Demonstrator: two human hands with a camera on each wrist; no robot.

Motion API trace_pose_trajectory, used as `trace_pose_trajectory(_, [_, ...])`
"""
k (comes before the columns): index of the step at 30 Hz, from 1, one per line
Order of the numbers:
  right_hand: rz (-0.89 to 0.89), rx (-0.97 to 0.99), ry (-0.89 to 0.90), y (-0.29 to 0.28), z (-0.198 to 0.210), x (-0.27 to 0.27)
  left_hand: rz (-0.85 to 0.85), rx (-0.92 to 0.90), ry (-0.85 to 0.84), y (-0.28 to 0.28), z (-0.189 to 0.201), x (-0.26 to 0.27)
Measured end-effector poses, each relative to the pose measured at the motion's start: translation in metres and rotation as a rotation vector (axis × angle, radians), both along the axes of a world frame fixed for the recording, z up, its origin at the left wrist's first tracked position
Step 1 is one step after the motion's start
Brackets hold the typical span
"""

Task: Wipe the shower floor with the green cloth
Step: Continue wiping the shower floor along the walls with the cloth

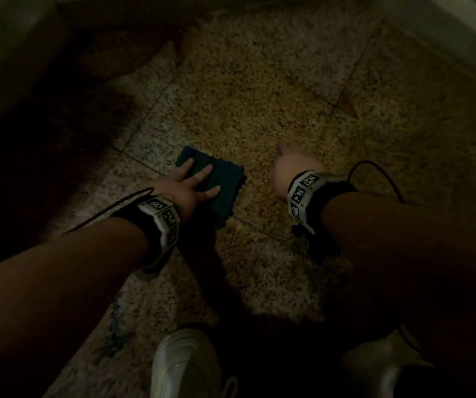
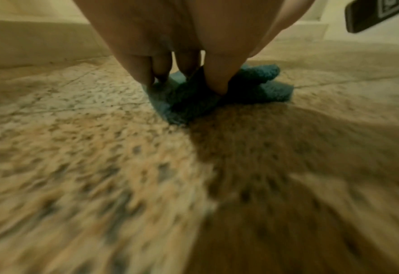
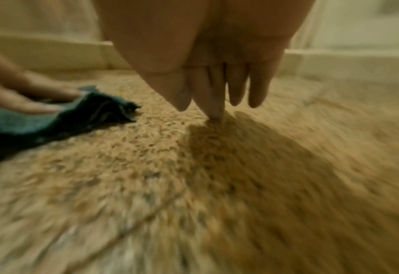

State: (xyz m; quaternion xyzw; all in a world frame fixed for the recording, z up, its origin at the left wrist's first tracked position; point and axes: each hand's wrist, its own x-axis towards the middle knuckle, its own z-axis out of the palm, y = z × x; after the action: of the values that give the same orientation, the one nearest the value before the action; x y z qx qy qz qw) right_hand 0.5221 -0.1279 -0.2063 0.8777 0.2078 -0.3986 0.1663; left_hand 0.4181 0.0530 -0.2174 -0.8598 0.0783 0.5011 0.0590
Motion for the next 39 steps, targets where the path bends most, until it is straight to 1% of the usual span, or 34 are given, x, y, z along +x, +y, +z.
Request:
trace_pose_trajectory(3, [-0.087, 0.301, -0.119, 0.006, -0.009, 0.002, -0.020, -0.021, -0.033, 0.001, -0.002, 0.005])
trace_pose_trajectory(5, [-0.106, 0.369, -0.133, 0.008, -0.016, 0.005, -0.023, -0.016, -0.059, 0.000, 0.000, 0.011])
trace_pose_trajectory(6, [-0.099, 0.354, -0.108, 0.009, -0.019, 0.006, -0.011, -0.017, -0.075, 0.000, 0.000, 0.015])
trace_pose_trajectory(9, [-0.065, 0.206, -0.015, 0.011, -0.027, 0.010, 0.074, -0.022, -0.114, 0.001, 0.003, 0.037])
trace_pose_trajectory(11, [-0.056, 0.157, 0.010, 0.009, -0.030, 0.011, 0.122, -0.028, -0.121, 0.001, 0.005, 0.056])
trace_pose_trajectory(17, [-0.019, 0.153, 0.010, 0.006, -0.035, 0.011, 0.199, -0.010, -0.112, 0.005, 0.014, 0.109])
trace_pose_trajectory(20, [-0.020, 0.155, 0.016, 0.005, -0.035, 0.011, 0.211, -0.015, -0.133, 0.003, 0.016, 0.117])
trace_pose_trajectory(24, [-0.037, 0.154, 0.047, 0.007, -0.031, 0.012, 0.253, -0.031, -0.169, 0.004, 0.012, 0.098])
trace_pose_trajectory(27, [-0.041, 0.149, 0.040, 0.006, -0.030, 0.011, 0.274, -0.048, -0.128, 0.012, 0.011, 0.075])
trace_pose_trajectory(30, [-0.036, 0.148, -0.005, 0.008, -0.030, 0.004, 0.283, -0.031, -0.090, 0.030, 0.006, 0.036])
trace_pose_trajectory(33, [-0.066, 0.109, -0.051, 0.018, -0.030, 0.001, 0.295, -0.024, -0.094, 0.043, -0.001, -0.007])
trace_pose_trajectory(35, [-0.021, 0.082, -0.097, 0.028, -0.026, 0.002, 0.283, -0.018, -0.114, 0.048, -0.003, -0.023])
trace_pose_trajectory(37, [0.075, 0.151, -0.118, 0.041, -0.020, 0.004, 0.294, -0.016, -0.125, 0.049, -0.005, -0.024])
trace_pose_trajectory(39, [0.121, 0.226, -0.124, 0.057, -0.016, 0.009, 0.301, -0.009, -0.123, 0.049, -0.003, -0.020])
